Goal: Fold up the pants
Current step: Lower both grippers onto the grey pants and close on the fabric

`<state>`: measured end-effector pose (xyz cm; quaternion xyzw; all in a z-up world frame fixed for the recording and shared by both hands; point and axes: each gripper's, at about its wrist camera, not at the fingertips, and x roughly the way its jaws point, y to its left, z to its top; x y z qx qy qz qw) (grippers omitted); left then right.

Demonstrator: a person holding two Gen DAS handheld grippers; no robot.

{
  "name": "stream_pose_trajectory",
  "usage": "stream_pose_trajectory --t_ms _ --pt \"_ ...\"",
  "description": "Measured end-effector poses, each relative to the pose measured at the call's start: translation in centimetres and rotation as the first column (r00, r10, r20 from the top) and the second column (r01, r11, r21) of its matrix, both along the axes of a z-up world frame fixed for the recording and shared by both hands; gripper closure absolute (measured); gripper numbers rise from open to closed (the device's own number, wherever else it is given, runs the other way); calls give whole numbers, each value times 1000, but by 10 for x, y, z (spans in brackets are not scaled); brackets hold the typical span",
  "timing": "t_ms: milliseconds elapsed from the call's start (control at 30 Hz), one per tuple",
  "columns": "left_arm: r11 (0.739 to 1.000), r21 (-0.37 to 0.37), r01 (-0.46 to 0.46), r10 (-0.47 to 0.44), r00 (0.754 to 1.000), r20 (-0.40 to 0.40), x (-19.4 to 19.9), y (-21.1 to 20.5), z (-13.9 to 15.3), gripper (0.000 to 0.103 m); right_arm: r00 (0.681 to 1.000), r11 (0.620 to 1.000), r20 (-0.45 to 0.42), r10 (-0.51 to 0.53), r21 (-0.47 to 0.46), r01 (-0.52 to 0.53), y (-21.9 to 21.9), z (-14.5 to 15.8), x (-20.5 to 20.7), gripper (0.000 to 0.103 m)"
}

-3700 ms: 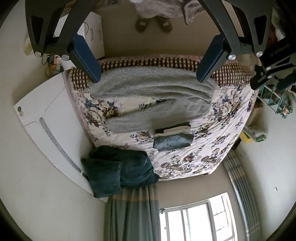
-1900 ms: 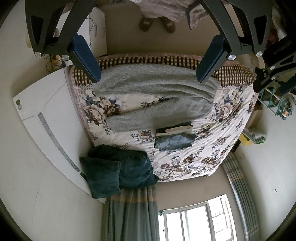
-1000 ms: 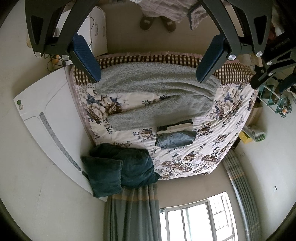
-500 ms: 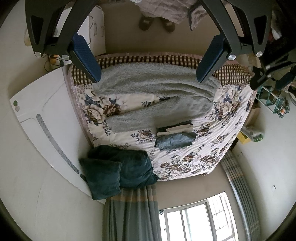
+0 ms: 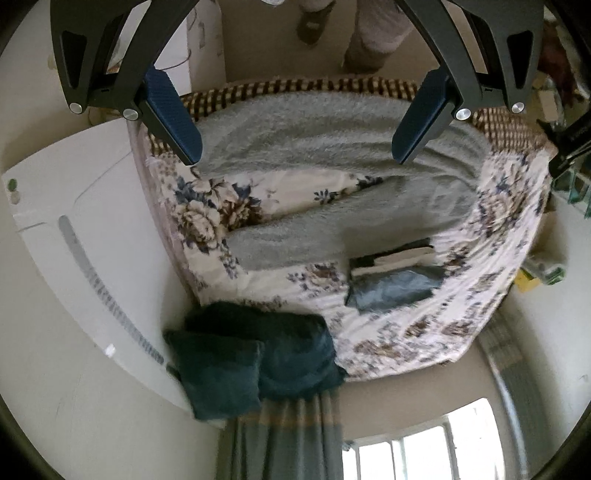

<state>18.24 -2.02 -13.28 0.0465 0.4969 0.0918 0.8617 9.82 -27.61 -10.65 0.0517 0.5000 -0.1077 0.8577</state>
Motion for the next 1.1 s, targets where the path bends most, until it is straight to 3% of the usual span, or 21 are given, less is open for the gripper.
stream_pose_trajectory --t_ms 300,433,533,667,800,900,1033,1100 --pt "998 -17 55 -56 989 -138 154 7 -103 0 988 996 -133 -83 33 88 -23 -126 185 0" --pt "994 7 114 -111 982 -153 216 3 -151 0 980 994 -177 -90 42 99 -27 -187 259 0" --pt "987 33 157 -147 969 -196 263 3 -204 0 963 994 -254 -95 33 107 -27 -247 318 0" --pt "989 39 144 -127 951 -280 313 17 -280 0 933 987 -346 -99 88 137 -27 -336 393 0" --pt "976 61 207 -179 933 -311 345 22 -344 0 909 996 -415 -34 63 66 -28 -422 457 0" --pt "944 77 321 -276 895 -349 356 21 -384 2 835 1000 -550 13 6 -11 -24 -487 493 0" --pt "922 59 383 -332 858 -391 374 25 -421 3 814 997 -578 48 -16 -70 -23 -538 519 0" --pt "914 81 398 -336 853 -400 381 25 -434 3 804 996 -591 59 -21 -89 -19 -560 532 0"
